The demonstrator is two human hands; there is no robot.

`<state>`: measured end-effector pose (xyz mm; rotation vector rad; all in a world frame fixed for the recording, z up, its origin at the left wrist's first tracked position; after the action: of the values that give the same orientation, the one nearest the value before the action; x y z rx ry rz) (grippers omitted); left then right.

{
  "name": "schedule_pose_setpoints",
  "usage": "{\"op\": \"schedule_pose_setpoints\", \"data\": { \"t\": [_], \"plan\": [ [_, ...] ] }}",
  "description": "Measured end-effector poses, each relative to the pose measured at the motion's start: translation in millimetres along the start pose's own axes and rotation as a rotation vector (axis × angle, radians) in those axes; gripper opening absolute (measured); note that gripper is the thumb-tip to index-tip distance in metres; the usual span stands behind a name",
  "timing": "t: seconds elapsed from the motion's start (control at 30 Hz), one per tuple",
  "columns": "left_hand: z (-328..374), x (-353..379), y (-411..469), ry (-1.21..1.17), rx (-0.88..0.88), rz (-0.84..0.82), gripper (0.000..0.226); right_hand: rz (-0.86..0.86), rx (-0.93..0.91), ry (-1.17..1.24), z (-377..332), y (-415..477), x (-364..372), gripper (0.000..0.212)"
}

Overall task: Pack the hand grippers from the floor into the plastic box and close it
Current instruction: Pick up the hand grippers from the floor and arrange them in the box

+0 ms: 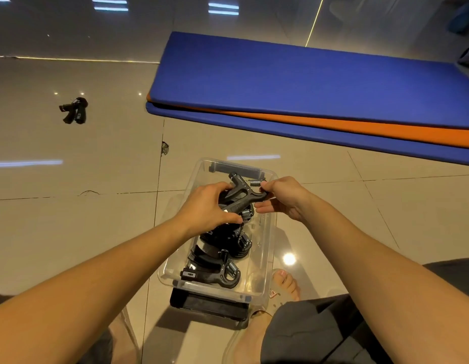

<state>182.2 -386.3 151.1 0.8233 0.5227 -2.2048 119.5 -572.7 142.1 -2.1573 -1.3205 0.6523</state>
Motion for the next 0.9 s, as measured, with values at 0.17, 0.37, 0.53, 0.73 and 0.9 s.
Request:
{"op": "schedule_pose_setpoints", "data": {
  "t": [0.17,0.37,0.53,0.73,0.9],
  "plan": [
    [-19.2,1.9,-6.2,0.037,0.019,-0.088,0.075,0.049,-0.094,-0.331,12.6,8.3,-14.0,0.037],
    [-43.2,44.4,-36.4,0.248,0.086,-0.377,0.063,0.31,-0.284,-0.736,12.4,13.5,-31.4,0.055],
    [-53.3,66.7,-44.3,0.427,0.061,-0.467,0.066,0.255,-0.279,-0.785,22.6,20.6,-27.5,0.053],
    [-72.3,83.5,-52.2,0.526,-0.018,-0.48,0.067,0.264,-0.26,-0.74,25.5,26.0,-29.5,0.056],
    [-74.2,89.8,-53.6,0.674,-0.005,-0.479,0.067,0.259,-0.204,-0.651,29.6,29.0,-30.8,0.07]
  ]
}}
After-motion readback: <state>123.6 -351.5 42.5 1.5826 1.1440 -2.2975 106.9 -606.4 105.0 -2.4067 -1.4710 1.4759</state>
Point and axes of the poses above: each hand's wrist, its own y-axis towards the middle knuckle, its own x-axis out of the palm, z = x × y, the point moved 6 cm from there along y, towards the middle knuckle, and after that the axes turned 2 degrees about z, right-handed, at the moved point
